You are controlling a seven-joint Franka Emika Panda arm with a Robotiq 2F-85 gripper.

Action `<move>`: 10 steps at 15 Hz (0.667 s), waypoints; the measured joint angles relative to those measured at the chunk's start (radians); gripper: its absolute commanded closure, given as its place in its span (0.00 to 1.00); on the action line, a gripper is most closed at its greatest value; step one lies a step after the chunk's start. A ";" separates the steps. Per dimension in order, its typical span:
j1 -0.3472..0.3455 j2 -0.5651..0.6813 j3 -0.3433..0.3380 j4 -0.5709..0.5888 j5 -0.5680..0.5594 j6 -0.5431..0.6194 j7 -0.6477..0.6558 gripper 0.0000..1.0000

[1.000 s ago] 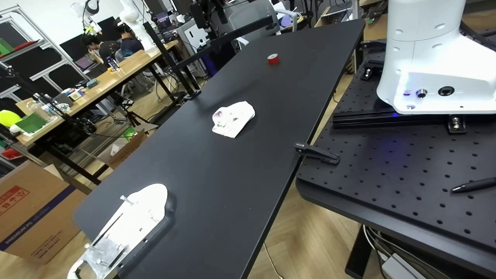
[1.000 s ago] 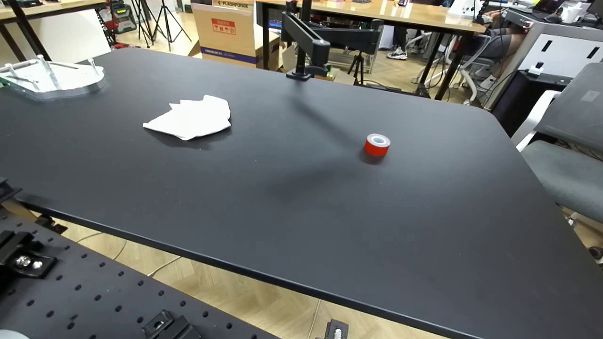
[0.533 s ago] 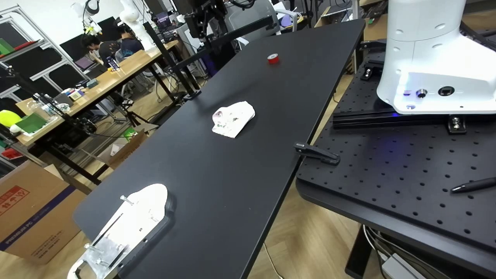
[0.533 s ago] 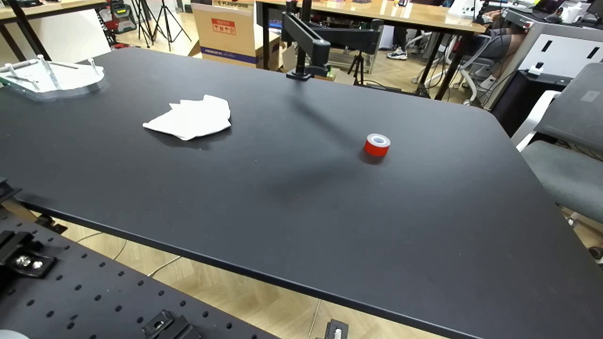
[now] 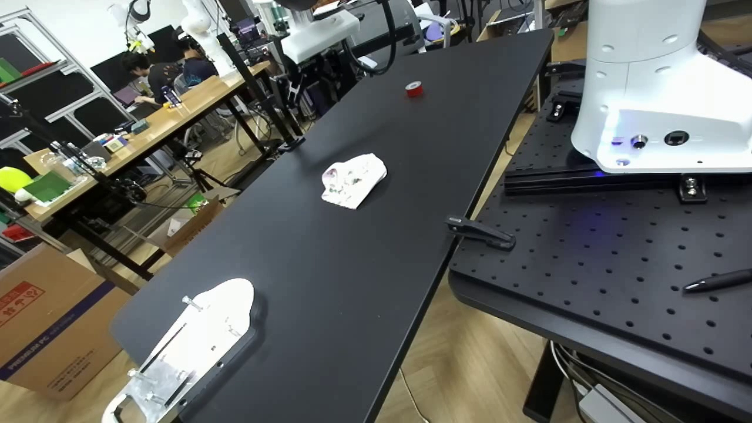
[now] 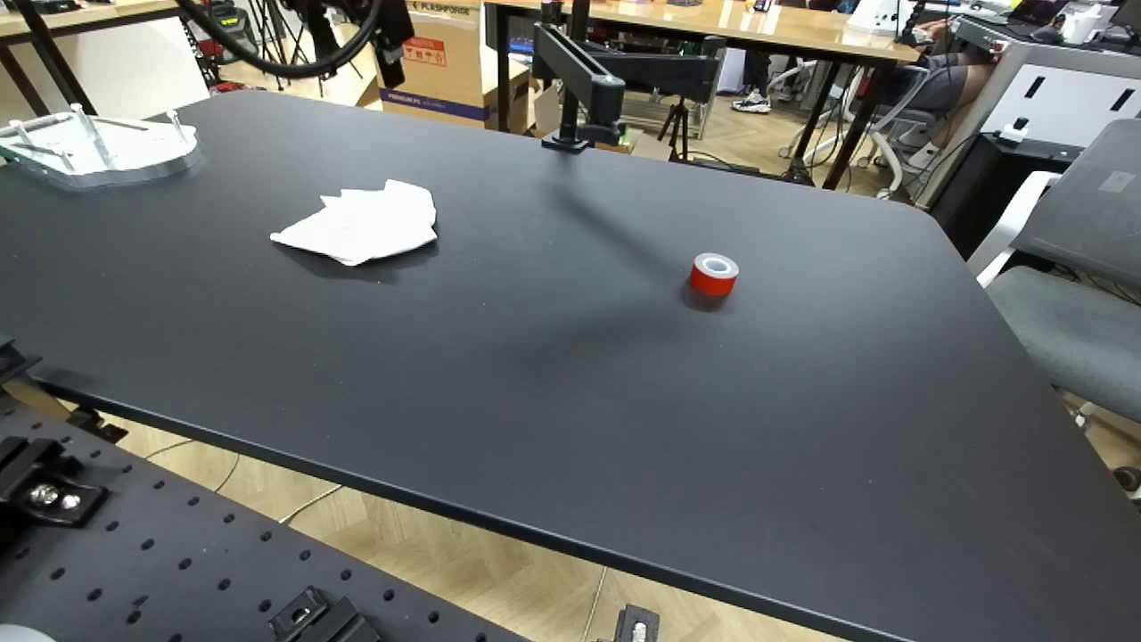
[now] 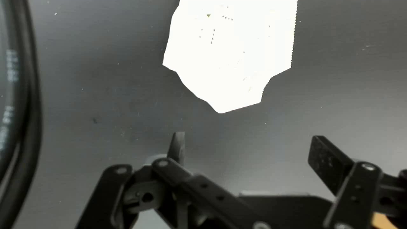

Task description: Hang the white cloth on the stand

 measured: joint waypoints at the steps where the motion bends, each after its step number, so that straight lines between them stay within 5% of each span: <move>1: 0.008 0.024 -0.004 -0.001 -0.006 0.016 0.022 0.00; 10: 0.063 0.148 -0.054 -0.001 -0.007 0.034 0.031 0.00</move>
